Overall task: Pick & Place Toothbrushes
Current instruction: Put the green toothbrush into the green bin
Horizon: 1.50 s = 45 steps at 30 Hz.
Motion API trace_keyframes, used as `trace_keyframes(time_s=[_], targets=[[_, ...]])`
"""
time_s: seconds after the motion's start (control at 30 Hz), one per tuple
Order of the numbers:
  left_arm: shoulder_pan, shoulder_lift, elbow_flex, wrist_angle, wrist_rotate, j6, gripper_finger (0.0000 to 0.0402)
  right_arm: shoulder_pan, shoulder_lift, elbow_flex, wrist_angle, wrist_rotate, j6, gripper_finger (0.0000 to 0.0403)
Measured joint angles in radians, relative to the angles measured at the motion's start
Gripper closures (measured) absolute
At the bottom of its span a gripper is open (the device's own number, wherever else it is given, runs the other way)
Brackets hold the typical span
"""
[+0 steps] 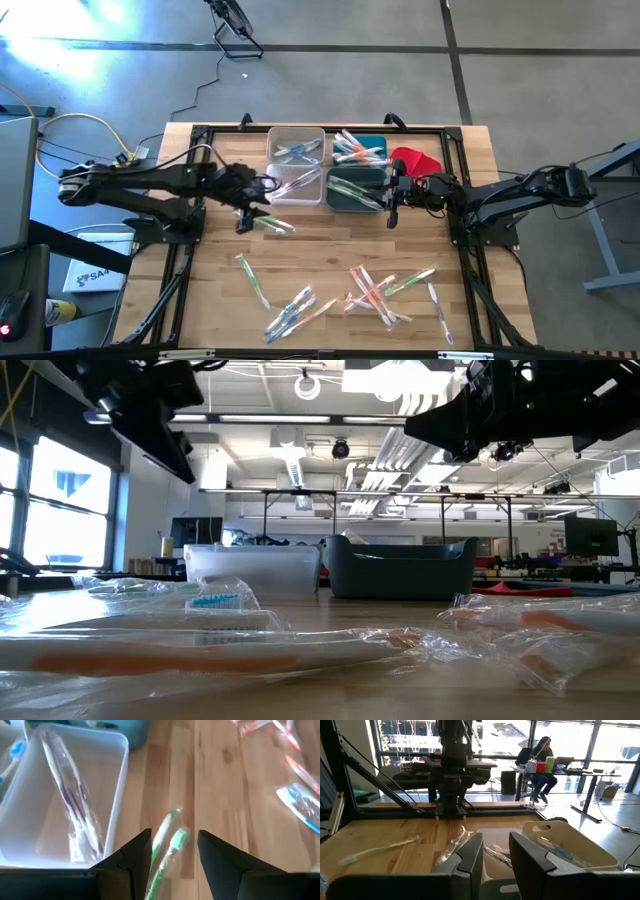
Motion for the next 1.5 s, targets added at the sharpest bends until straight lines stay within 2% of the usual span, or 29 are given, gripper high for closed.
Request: trace_keyframes(time_s=[0.23, 0.5, 0.87, 1.13, 1.23, 1.33, 1.5], targets=[[-0.053, -0.076, -0.063, -0.026, 0.0, 0.022, 0.0245, 0.0, 0.0, 0.0, -0.001, 0.0, 0.0, 0.0316], [-0.067, -0.085, -0.079, 0.004, 0.0, 0.04, 0.0245, 0.0, 0.0, 0.0, -0.001, 0.0, 0.0, 0.0316], [-0.067, -0.085, -0.079, 0.123, 0.003, -0.118, 0.0245, 0.0, 0.0, 0.0, 0.0, 0.0, 0.0, 0.0316], [-0.067, -0.084, -0.079, 0.145, 0.004, -0.212, 0.0245, 0.0, 0.0, 0.0, 0.0, 0.0, 0.0, 0.0316], [-0.068, -0.084, -0.079, 0.159, 0.05, -0.189, 0.0245, 0.0, 0.0, 0.0, 0.0, 0.0, 0.0, 0.0316], [-0.1, -0.084, -0.078, 0.193, 0.116, -0.187, 0.0245, 0.0, 0.0, 0.0, 0.0, 0.0, 0.0, 0.0316], [-0.209, -0.056, -0.078, 0.236, 0.065, -0.189, 0.0245, 0.0, 0.0, 0.0, 0.0, 0.004, 0.0, 0.0316]])
